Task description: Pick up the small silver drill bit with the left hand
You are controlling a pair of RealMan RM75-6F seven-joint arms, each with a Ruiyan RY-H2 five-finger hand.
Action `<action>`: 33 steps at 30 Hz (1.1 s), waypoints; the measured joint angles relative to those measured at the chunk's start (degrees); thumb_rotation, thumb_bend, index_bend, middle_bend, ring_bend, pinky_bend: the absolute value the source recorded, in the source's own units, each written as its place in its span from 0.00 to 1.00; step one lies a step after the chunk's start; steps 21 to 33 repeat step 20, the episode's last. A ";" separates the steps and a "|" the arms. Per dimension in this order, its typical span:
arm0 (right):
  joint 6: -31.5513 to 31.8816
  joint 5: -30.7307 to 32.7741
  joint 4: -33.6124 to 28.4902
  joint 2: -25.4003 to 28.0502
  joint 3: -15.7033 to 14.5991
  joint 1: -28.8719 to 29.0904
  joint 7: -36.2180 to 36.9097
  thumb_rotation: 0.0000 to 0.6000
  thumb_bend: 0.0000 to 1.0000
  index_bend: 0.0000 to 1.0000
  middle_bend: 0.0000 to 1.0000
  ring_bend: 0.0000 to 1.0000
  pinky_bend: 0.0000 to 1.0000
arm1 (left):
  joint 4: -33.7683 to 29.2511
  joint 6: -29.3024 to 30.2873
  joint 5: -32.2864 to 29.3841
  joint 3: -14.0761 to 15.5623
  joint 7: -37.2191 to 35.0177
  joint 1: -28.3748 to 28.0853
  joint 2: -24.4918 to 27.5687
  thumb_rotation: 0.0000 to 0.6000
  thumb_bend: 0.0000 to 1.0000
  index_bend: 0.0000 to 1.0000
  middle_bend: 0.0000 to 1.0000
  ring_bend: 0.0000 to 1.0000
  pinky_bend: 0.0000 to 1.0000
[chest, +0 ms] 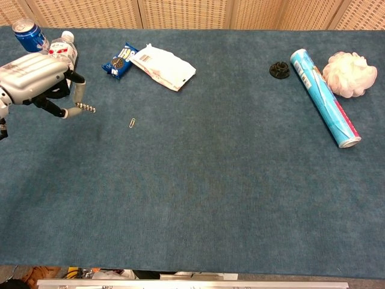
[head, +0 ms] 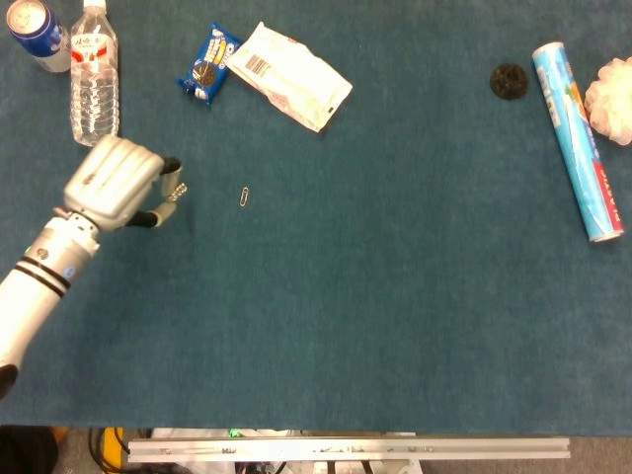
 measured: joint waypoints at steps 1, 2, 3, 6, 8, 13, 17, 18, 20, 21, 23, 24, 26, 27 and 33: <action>0.00 -0.02 0.08 -0.03 0.00 -0.01 0.07 1.00 0.23 0.36 0.44 0.35 0.41 | -0.32 -0.22 -0.05 -0.22 0.33 -0.34 -0.19 1.00 0.28 0.60 1.00 1.00 1.00; 0.00 -0.02 0.13 -0.04 0.01 -0.02 0.12 1.00 0.23 0.36 0.44 0.35 0.41 | -0.54 -0.46 -0.13 -0.42 0.59 -0.65 -0.46 1.00 0.28 0.60 1.00 1.00 1.00; 0.00 0.00 0.18 -0.05 0.02 -0.03 0.14 1.00 0.23 0.36 0.44 0.35 0.41 | -0.75 -0.77 -0.26 -0.68 0.86 -1.05 -0.85 1.00 0.28 0.60 1.00 1.00 1.00; 0.06 0.07 0.22 0.02 0.02 -0.16 0.22 1.00 0.23 0.36 0.44 0.35 0.41 | -1.02 -1.55 -0.68 -1.20 1.42 -1.90 -1.79 1.00 0.28 0.60 1.00 1.00 1.00; 0.21 0.11 0.22 0.10 0.00 -0.33 0.29 1.00 0.23 0.36 0.44 0.35 0.41 | -1.03 -2.14 -1.08 -1.49 1.79 -2.47 -2.55 1.00 0.28 0.60 1.00 1.00 1.00; 0.54 0.34 0.49 0.16 -0.05 -0.78 0.73 1.00 0.23 0.36 0.44 0.35 0.41 | -0.34 -3.54 -2.13 -1.88 2.72 -3.65 -4.74 1.00 0.28 0.60 1.00 1.00 1.00; 0.67 0.47 0.70 0.20 -0.05 -1.00 1.01 1.00 0.23 0.36 0.44 0.35 0.41 | 1.04 -4.55 -3.04 -1.85 3.64 -4.32 -6.36 1.00 0.28 0.60 1.00 1.00 1.00; 0.70 0.49 0.76 0.20 -0.03 -1.04 1.08 1.00 0.23 0.36 0.44 0.35 0.41 | 1.39 -4.80 -3.34 -1.84 3.77 -4.47 -6.78 1.00 0.28 0.60 1.00 1.00 1.00; 0.70 0.53 0.85 0.22 -0.01 -1.09 1.15 1.00 0.23 0.36 0.44 0.35 0.41 | 1.84 -5.02 -3.68 -1.83 3.88 -4.63 -7.27 1.00 0.28 0.60 1.00 1.00 1.00; 0.70 0.53 0.85 0.22 -0.01 -1.09 1.15 1.00 0.23 0.36 0.44 0.35 0.41 | 1.84 -5.02 -3.68 -1.83 3.88 -4.63 -7.27 1.00 0.28 0.60 1.00 1.00 1.00; 0.70 0.53 0.85 0.22 -0.01 -1.09 1.15 1.00 0.23 0.36 0.44 0.35 0.41 | 1.84 -5.02 -3.68 -1.83 3.88 -4.63 -7.27 1.00 0.28 0.60 1.00 1.00 1.00; 0.70 0.53 0.85 0.22 -0.01 -1.09 1.15 1.00 0.23 0.36 0.44 0.35 0.41 | 1.84 -5.02 -3.68 -1.83 3.88 -4.63 -7.27 1.00 0.28 0.60 1.00 1.00 1.00; 0.70 0.53 0.85 0.22 -0.01 -1.09 1.15 1.00 0.23 0.36 0.44 0.35 0.41 | 1.84 -5.02 -3.68 -1.83 3.88 -4.63 -7.27 1.00 0.28 0.60 1.00 1.00 1.00; 0.70 0.53 0.85 0.22 -0.01 -1.09 1.15 1.00 0.23 0.36 0.44 0.35 0.41 | 1.84 -5.02 -3.68 -1.83 3.88 -4.63 -7.27 1.00 0.28 0.60 1.00 1.00 1.00; 0.70 0.53 0.85 0.22 -0.01 -1.09 1.15 1.00 0.23 0.36 0.44 0.35 0.41 | 1.84 -5.02 -3.68 -1.83 3.88 -4.63 -7.27 1.00 0.28 0.60 1.00 1.00 1.00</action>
